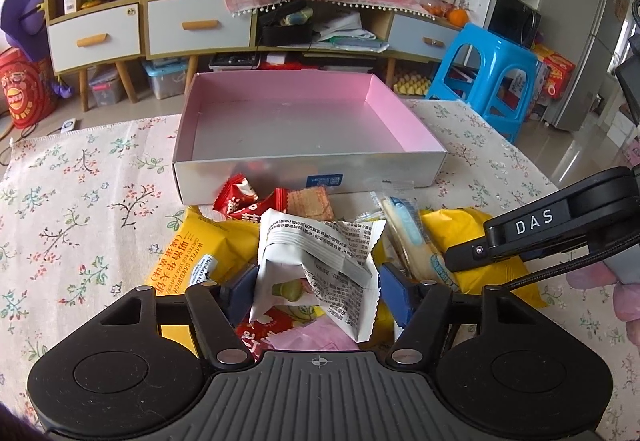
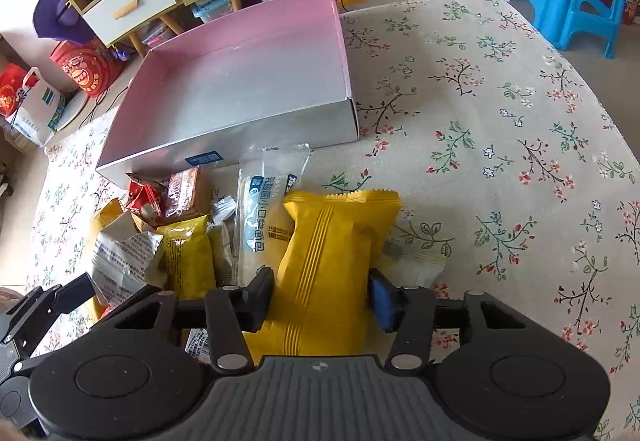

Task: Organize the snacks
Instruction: 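Carry both bags into the pink box and open the right tool to drop the yellow bag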

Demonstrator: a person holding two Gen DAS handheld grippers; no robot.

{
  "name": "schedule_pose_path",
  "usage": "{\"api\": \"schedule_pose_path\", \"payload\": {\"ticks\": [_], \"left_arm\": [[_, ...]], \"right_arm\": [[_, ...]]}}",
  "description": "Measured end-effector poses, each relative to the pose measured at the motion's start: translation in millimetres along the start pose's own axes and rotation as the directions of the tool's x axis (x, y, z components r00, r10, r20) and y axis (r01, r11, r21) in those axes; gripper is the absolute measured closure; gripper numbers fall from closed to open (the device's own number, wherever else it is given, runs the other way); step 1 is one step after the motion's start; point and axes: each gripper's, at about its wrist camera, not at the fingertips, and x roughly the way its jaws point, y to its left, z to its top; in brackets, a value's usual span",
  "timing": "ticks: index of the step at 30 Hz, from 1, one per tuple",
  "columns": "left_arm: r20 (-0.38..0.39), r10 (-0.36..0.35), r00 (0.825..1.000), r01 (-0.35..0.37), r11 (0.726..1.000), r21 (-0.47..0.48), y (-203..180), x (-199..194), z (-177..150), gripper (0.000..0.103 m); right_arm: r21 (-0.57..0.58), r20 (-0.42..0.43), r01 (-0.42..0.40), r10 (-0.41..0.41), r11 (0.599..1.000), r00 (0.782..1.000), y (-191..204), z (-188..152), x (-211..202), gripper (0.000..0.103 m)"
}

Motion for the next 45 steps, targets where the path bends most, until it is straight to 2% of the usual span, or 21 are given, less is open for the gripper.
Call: {"api": "schedule_pose_path", "payload": {"ticks": [15,24,29,34,40,45], "left_arm": [[0.023,-0.018,1.0,0.018,1.0,-0.023,0,-14,6,0.04],[0.058,0.03,0.998,-0.028,0.999,-0.038,6,-25,17,0.04],[0.065,0.06,0.996,-0.057,0.997,-0.048,12,-25,34,0.04],[0.077,0.112,0.991,-0.11,0.994,-0.027,22,-7,53,0.04],[0.083,0.135,0.987,-0.131,0.99,-0.045,37,29,76,0.04],[0.089,0.157,0.984,-0.157,0.988,-0.005,38,59,88,0.039]], "right_arm": [[0.001,0.055,-0.06,0.06,0.998,0.997,6,1,-23,0.068],[0.04,0.106,-0.085,0.081,0.996,0.991,0,10,-37,0.068],[0.046,0.132,-0.09,0.083,0.995,0.988,3,22,-42,0.068],[0.014,0.177,-0.097,0.093,0.995,0.98,13,46,-37,0.068],[-0.01,0.225,-0.159,0.158,0.987,0.962,19,82,-14,0.068],[-0.035,0.272,-0.15,0.154,0.988,0.95,22,103,8,0.068]]}}
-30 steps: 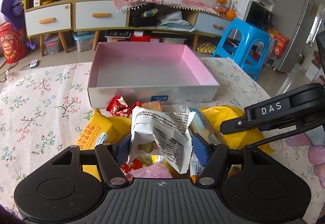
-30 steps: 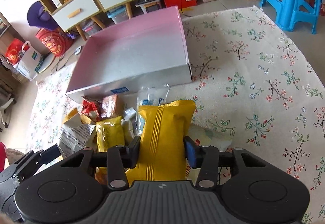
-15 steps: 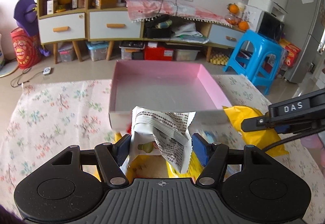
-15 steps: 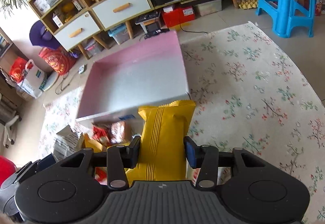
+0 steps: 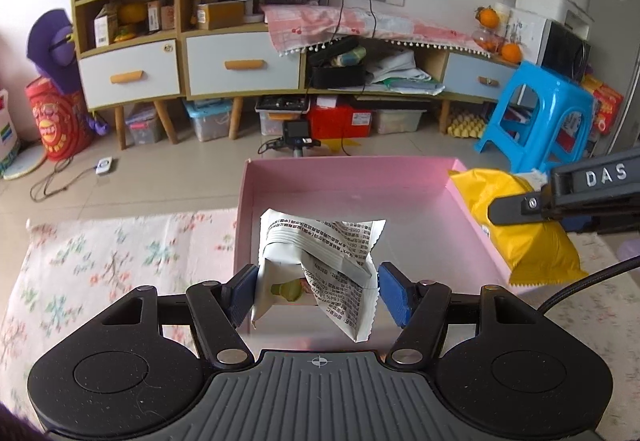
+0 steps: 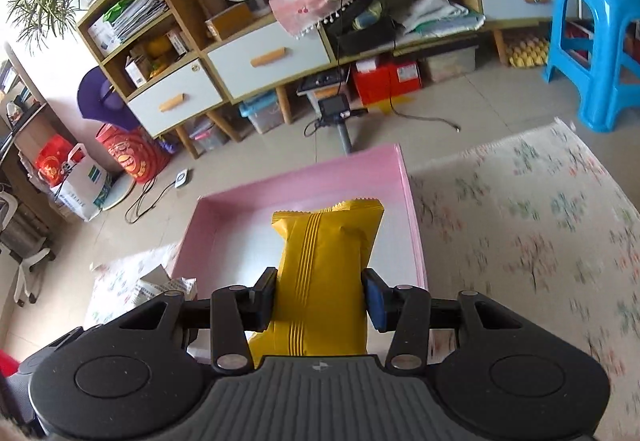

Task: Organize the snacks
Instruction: 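Carry both bags into the pink box and open the right tool to drop the yellow bag, then lower the white newspaper-print bag into the box and open the left tool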

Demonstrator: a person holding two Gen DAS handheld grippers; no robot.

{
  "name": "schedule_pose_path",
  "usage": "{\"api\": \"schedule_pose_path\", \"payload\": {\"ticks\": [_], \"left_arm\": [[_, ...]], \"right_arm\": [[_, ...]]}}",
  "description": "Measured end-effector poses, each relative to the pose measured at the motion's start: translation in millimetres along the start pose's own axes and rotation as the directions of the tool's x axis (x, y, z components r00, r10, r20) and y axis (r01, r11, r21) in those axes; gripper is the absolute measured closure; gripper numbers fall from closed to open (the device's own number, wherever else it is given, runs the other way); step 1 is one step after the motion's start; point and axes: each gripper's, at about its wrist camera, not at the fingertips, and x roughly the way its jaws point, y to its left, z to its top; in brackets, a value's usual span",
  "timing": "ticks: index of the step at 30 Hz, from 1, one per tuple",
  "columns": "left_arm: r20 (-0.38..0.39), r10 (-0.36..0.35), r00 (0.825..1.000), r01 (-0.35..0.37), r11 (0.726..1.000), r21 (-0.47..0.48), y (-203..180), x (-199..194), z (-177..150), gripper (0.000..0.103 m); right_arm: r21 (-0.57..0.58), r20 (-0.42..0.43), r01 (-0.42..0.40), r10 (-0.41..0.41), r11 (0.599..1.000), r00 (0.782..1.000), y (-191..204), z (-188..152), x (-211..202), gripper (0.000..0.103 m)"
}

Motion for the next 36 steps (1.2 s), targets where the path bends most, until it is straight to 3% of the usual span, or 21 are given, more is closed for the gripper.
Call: {"api": "schedule_pose_path", "payload": {"ticks": [5,11,25,28,30,33,36], "left_arm": [[-0.045,0.067,0.997,-0.064,0.997,0.053,-2,23,-4,0.039],[-0.059,0.075,0.995,-0.069,0.993,0.093,-5,18,-16,0.04],[-0.102,0.078,0.992,-0.074,0.996,0.044,0,8,-19,0.039],[-0.095,0.051,0.994,-0.048,0.998,0.031,2,5,-20,0.033],[-0.079,0.031,0.996,-0.03,0.999,0.014,4,2,-19,0.022],[-0.048,0.028,0.998,-0.028,1.0,0.008,1,-7,-18,0.011],[-0.031,0.02,0.999,-0.019,1.0,0.009,-2,-17,-14,0.01]], "right_arm": [[-0.041,0.017,0.033,-0.033,0.999,0.999,-6,1,23,0.068],[-0.178,0.011,0.048,-0.047,0.983,0.999,-3,-7,41,0.068],[-0.227,-0.04,0.042,-0.052,0.973,0.998,8,-18,42,0.064],[-0.232,-0.031,0.036,-0.044,0.972,0.999,10,-16,37,0.054],[-0.225,-0.02,0.033,-0.038,0.974,0.999,11,-13,32,0.037],[-0.221,0.001,0.036,-0.037,0.975,0.999,13,-11,22,0.028],[-0.221,0.014,0.044,-0.042,0.974,0.999,14,-10,12,0.023]]}}
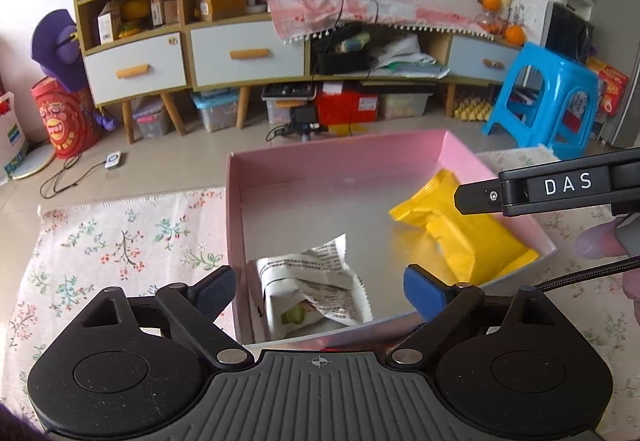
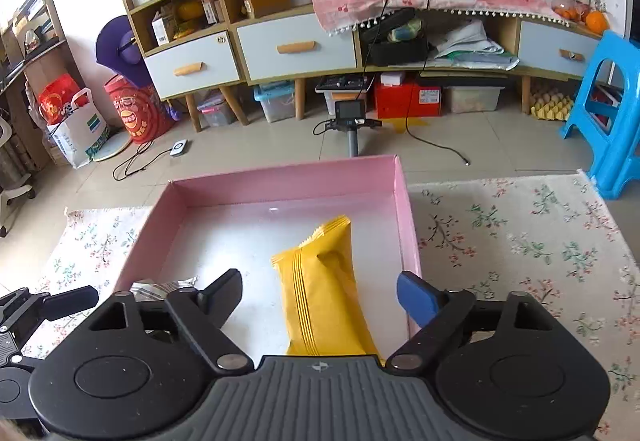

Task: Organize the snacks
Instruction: 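Lower the white newspaper-print bag into the box and open the left tool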

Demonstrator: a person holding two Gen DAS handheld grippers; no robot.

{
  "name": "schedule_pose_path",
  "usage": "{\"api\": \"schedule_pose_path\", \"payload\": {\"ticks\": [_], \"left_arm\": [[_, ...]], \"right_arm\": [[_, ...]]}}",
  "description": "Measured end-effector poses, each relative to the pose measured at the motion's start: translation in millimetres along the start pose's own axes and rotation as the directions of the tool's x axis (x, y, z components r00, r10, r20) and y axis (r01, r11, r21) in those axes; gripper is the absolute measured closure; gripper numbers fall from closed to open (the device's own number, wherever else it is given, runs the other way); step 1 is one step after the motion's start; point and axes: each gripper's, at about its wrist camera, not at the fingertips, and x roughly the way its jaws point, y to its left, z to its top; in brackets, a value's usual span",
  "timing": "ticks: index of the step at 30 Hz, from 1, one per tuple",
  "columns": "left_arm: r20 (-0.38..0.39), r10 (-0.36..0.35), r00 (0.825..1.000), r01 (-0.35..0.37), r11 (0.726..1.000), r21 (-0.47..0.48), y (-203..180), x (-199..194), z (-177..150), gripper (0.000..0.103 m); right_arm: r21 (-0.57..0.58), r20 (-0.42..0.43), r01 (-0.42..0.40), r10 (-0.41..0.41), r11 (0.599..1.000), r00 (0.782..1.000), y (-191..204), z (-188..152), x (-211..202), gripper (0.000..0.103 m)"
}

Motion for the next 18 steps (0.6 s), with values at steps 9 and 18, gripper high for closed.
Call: {"api": "schedule_pose_path", "payload": {"ticks": [9,18], "left_arm": [[0.039,0.002,0.999,-0.002,1.0,0.006,-7,-46,4,0.005],[0.029,0.006,1.0,-0.007,1.0,0.011,-11,-89,-14,0.004]], "right_arm": [[0.023,0.055,-0.007,0.006,1.0,0.998,2,0,-49,0.017],[0.036,0.067,-0.006,0.004,0.999,0.998,7,-17,-86,0.015]]}}
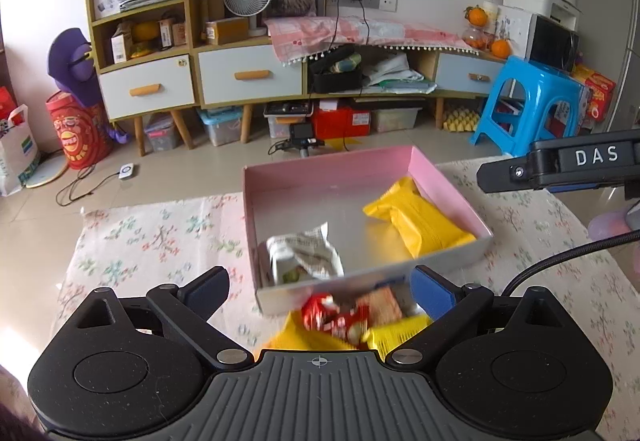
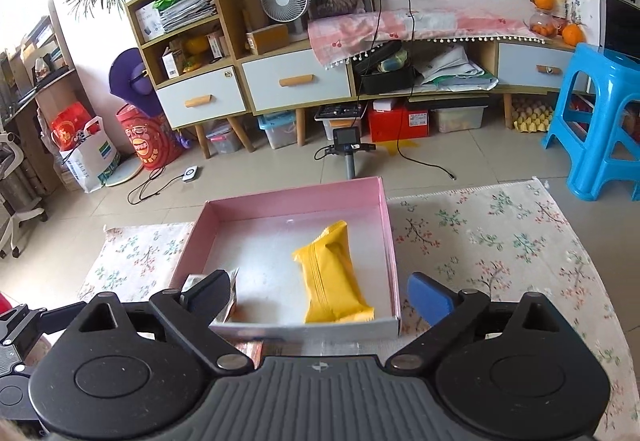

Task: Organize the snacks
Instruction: 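Lower the white newspaper-print bag into the box and open the left tool, then move both open tools back over the snack pile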

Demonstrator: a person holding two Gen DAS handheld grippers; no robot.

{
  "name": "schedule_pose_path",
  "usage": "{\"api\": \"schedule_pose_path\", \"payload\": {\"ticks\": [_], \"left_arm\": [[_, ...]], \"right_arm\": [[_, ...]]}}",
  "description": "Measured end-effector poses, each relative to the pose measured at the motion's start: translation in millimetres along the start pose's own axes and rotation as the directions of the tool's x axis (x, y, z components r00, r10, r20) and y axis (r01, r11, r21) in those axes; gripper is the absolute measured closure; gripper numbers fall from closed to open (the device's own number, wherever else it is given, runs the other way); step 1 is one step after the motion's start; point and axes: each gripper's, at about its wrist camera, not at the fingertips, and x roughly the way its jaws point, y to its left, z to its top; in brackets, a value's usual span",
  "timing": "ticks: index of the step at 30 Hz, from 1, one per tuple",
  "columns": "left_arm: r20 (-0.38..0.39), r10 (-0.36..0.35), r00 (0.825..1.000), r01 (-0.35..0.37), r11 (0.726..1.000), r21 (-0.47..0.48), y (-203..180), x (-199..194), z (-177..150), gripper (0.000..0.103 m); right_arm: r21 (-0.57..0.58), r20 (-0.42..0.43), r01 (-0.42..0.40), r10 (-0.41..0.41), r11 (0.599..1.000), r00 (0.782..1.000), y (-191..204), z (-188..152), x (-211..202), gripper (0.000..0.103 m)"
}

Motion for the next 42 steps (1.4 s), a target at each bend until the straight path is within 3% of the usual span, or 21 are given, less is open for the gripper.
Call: {"api": "schedule_pose_path", "payload": {"ticks": [11,18,24,31,42], "left_arm": [[-0.065,-0.007,0.998,0.008,1.0,0.01,-4,-34,-36,0.004],[-0.028,-0.008,1.0,0.008,1.0,0.005,1,-43,-70,0.003],[-0.059,-0.029,0.998,0.027,0.999,-0.031,15,-43,-98,0.003],[-0.013,-0.027,1.0,0.026,0.999,-0.026,32,-53,-130,0.003],[0.054,-0.12,0.991,0.114,0.988,0.108,30,-49,-144,0.003]], "right_arm": [[-0.018,-0.021,0.006,-0.007,1.0,1.0,4,-39,-29,0.014],[-0.018,-0.024,-0.026,0.025,1.0,0.999,2,-67,-33,0.011],[-0.031,-0.015,-0.038,0.037,0.999,0.999,-1,-95,-36,0.011],[-0.184,0.02,-0.047,0.052,0.982,0.998,3,-129,-42,0.01],[-0.348,-0.083,-0.18,0.161,0.92,0.983,15,-162,-41,0.01]]}}
